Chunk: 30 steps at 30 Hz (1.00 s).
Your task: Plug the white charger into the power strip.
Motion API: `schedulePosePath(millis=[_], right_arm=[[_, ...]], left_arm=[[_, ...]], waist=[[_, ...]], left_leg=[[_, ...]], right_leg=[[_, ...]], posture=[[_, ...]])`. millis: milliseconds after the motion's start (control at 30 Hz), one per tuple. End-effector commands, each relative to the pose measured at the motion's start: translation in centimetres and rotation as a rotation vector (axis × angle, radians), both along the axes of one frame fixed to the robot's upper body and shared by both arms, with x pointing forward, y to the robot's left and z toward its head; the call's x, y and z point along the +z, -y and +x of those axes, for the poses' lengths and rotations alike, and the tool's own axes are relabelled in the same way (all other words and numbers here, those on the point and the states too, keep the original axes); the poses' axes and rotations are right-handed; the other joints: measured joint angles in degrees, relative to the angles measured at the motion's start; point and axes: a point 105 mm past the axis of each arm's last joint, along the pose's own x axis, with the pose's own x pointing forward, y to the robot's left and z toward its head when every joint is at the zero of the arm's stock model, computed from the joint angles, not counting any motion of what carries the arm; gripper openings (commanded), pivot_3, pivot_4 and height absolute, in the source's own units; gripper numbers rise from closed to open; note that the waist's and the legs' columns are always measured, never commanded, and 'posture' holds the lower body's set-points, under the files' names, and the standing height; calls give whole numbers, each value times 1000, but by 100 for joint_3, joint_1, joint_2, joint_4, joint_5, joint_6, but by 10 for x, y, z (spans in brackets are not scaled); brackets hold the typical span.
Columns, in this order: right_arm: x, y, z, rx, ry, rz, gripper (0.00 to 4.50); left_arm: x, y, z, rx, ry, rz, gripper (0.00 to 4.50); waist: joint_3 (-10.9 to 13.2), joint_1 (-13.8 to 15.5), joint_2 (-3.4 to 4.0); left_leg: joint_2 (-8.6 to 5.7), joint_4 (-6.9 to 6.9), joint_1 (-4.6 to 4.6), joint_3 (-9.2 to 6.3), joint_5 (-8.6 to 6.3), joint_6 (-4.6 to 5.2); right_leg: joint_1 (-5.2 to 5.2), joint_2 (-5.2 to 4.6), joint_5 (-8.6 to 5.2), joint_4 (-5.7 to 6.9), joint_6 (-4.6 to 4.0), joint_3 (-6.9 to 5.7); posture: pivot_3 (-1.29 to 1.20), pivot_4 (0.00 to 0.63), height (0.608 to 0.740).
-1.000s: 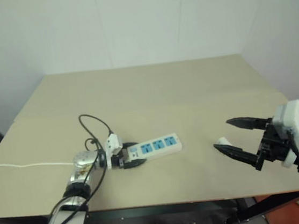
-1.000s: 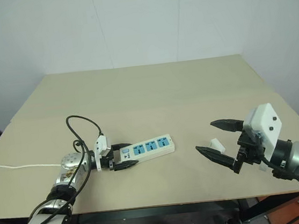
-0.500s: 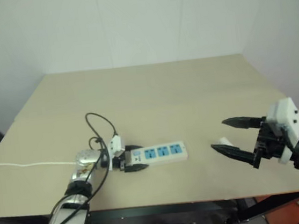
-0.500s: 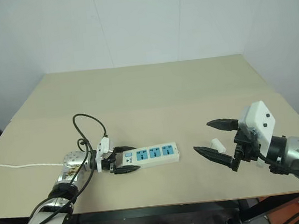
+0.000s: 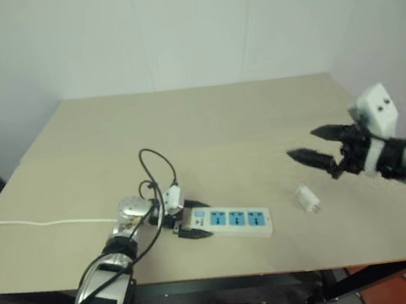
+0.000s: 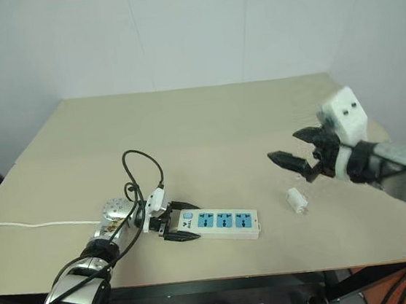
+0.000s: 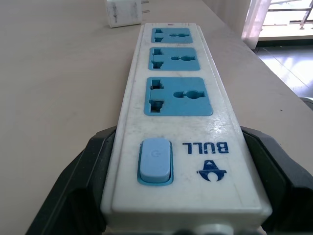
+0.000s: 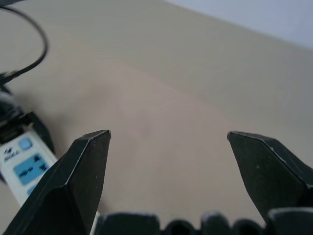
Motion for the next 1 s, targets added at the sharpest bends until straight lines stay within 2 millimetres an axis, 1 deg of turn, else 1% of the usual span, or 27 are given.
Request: schedulePosePath(millis=[33,67,100,167,300,433,600,733,833,1000], right_arm=[[1,23,21,-226,-213,-9,4500],[2,24,24,-237,-250,-8,4500],[2,24,27,-239,-283,-22,4500],[-2,25,30,-238,-359,-63,4500],[-17,24,30,-218,-511,-135,4500],[-34,21,28,-195,-626,-182,4500],[-48,17,32,-193,-707,-210,4500],[-61,14,33,-190,-754,-238,4500],[-72,14,32,-187,-790,-260,4500],[-83,13,34,-198,-821,-284,4500]], left_arm=[[-12,2,-5,-7,-40,36,3302],[-13,2,-5,-6,-42,34,3302],[-13,3,-6,-5,-44,33,3302],[-14,3,-6,0,-48,30,3302],[-15,2,-7,7,-54,33,3302],[-15,2,-10,12,-65,23,3302],[-14,1,-15,13,-73,12,3302],[-14,-2,-19,21,-89,7,3302],[-15,-3,-22,19,-92,13,3302],[-15,-3,-23,20,-95,15,3302]], waist=[[0,-5,2],[-1,12,7],[-1,31,6],[-2,54,7],[-1,23,7],[-1,-28,8],[-2,-37,9],[-3,-42,12],[-3,-49,12],[-3,-62,13]], left_leg=[[0,0,1,1,0,0],[0,-1,0,0,0,0],[0,-4,-5,-2,1,1],[2,-9,-17,-8,0,2],[-3,-8,-26,-3,-1,3],[-1,-8,-22,-1,-1,3],[-1,-9,-33,0,-1,3],[-1,-4,-78,2,0,3],[-1,-4,-78,2,0,3],[-1,-4,-74,2,0,3]], right_leg=[[-2,0,1,3,-1,1],[-5,0,3,4,-6,0],[-11,0,15,4,-28,-2],[-16,-3,18,-2,-46,-14],[-29,-9,17,3,-44,-9],[-30,-7,12,7,-35,-6],[-44,-6,14,8,-38,-4],[-101,-5,19,26,-44,-2],[-101,-5,19,25,-45,-3],[-99,-4,19,26,-44,-4]], posture=[[0,150,740],[0,150,740],[0,150,740],[0,150,740],[0,150,740],[0,150,740],[0,150,740],[0,150,740],[0,150,740],[0,150,740]])
